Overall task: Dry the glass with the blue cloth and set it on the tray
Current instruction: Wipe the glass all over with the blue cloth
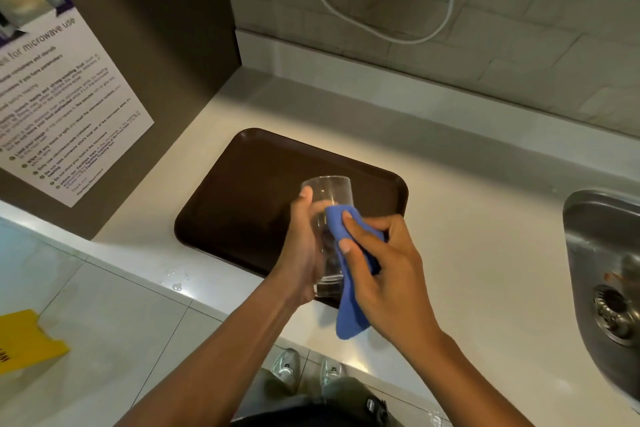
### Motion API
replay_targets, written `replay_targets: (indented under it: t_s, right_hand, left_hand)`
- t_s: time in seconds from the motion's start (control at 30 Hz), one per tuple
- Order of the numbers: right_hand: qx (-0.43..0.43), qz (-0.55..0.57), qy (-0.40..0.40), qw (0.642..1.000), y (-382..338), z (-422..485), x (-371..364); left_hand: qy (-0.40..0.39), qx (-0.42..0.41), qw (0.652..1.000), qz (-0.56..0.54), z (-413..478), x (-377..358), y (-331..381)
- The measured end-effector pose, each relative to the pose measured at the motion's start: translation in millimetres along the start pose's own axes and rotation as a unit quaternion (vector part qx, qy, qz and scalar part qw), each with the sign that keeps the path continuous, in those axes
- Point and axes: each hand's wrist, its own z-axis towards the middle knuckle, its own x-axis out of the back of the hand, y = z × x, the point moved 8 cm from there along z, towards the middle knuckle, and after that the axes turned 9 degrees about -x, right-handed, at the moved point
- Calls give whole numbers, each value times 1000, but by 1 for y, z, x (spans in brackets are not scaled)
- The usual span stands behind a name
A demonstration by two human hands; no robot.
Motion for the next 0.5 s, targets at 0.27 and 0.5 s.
replay_targets:
  t_s: [0.27,0.5]
  right_hand:
    - [-17,5,24,1000,-9,19,0]
    - [-103,48,44,993,8,36,8]
  left_hand:
    - [-15,7,1000,20,-12,-4,-13]
    - [-6,23,1000,8,-12,-6,-17]
